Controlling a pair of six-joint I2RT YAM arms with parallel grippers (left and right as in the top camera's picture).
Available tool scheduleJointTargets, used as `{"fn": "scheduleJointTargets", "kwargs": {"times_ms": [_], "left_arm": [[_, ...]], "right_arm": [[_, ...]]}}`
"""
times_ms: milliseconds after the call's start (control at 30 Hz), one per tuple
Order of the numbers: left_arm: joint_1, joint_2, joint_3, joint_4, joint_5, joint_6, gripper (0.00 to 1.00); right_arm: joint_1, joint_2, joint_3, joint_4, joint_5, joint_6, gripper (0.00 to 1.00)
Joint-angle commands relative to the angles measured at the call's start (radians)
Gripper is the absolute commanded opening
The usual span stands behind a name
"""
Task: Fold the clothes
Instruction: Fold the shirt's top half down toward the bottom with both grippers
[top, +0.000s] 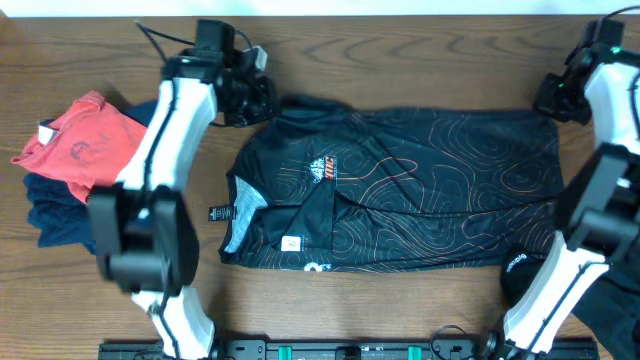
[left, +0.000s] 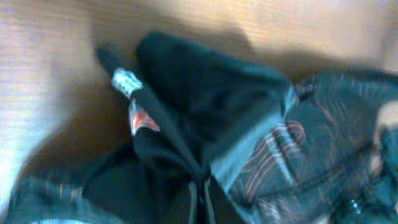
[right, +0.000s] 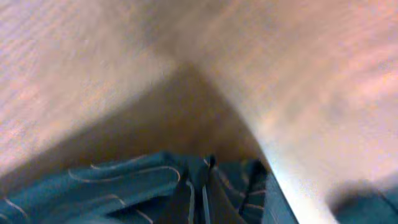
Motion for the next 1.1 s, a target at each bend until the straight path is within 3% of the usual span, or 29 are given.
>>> {"fn": "scheduleJointTargets", "kwargs": {"times_ms": [0,133,267,500,833,933,1067], "left_arm": [[0.003,-0.05,0.011,-0.142,0.002,0.026,0.06],[0.003,-0.057,0.002,-0.361,-0.039,0.109,0.06],[0.0,-0.057,-0.055,-0.44,-0.065,0.122,0.06],[0.0,-0.057,-0.21,-0.457,-0.065,0.15,0.06],[0.0,-0.057,-0.373,-0.441,-0.066,0.153,0.06],[0.0,-0.057,-0.381,-0.451,-0.065,0.152,0.06],[0.0,-0.057,-0.381,-0.518,-0.066,0.152,0.12]], "right_arm": [[-0.005,-0.076,0.019,-0.126,0.066,-0.003,0.01],[-0.005,-0.075,0.006,-0.349,0.166,-0.003,0.01],[-0.009,-0.075,-0.042,-0.446,0.259,-0.003,0.01],[-0.046,-0.075,-0.181,-0.463,0.277,-0.003,0.01],[-0.11,-0.075,-0.366,-0.338,0.23,-0.01,0.01],[-0.111,-0.075,-0.37,-0.326,0.231,-0.01,0.06],[-0.116,-0.075,-0.37,-0.32,0.231,-0.01,0.23]]}}
